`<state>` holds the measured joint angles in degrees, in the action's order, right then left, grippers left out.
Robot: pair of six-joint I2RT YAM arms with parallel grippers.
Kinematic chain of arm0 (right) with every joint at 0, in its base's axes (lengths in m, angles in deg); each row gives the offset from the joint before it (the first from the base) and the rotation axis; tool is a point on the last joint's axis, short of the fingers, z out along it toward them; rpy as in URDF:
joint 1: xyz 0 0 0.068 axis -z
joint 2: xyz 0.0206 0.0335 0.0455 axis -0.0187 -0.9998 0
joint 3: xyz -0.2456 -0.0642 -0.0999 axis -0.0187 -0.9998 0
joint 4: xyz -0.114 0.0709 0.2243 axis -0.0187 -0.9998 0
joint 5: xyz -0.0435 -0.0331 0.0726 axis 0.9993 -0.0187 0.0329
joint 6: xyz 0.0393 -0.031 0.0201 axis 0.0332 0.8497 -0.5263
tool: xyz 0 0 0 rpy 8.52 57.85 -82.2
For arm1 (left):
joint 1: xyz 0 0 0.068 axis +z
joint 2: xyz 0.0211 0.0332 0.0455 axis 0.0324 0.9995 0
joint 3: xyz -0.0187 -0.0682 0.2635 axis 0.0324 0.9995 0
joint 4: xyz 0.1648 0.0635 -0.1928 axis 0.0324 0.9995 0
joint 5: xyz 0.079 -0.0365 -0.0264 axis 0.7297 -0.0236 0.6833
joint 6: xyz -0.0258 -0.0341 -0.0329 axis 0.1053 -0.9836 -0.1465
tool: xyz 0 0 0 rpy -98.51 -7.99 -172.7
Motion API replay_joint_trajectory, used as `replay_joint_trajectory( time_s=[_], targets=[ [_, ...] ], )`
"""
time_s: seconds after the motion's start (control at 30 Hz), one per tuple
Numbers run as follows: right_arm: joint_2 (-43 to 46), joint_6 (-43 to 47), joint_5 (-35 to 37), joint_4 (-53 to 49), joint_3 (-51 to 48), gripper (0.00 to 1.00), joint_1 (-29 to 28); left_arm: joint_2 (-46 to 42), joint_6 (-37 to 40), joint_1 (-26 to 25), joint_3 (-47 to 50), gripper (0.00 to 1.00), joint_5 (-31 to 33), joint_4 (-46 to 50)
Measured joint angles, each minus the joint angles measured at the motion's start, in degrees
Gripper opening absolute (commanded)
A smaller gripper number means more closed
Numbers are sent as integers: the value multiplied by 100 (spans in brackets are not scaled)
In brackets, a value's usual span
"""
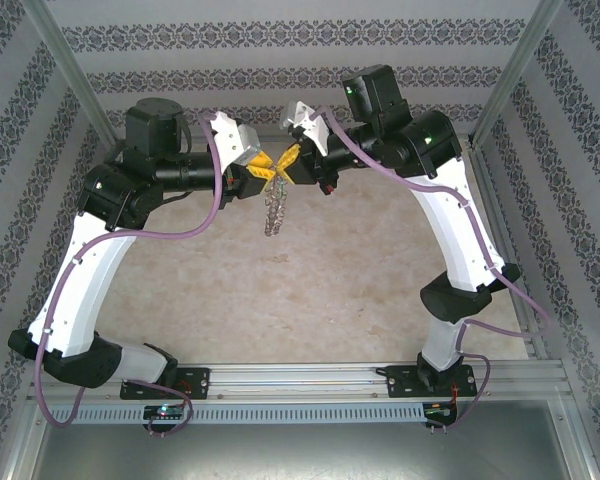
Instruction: Put the keys on the keyring
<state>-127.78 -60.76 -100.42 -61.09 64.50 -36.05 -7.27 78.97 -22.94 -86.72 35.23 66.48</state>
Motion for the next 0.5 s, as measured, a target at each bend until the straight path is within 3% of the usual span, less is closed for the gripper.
replay_joint_trajectory(
  time_s=[0.37, 0.5],
  targets=[
    [7, 116, -9, -92, 0, 0, -92, 26, 129, -46, -24, 23, 46, 105],
    [13, 131, -4, -131, 0, 0, -92, 26, 160, -76, -24, 17, 61, 138]
  ],
)
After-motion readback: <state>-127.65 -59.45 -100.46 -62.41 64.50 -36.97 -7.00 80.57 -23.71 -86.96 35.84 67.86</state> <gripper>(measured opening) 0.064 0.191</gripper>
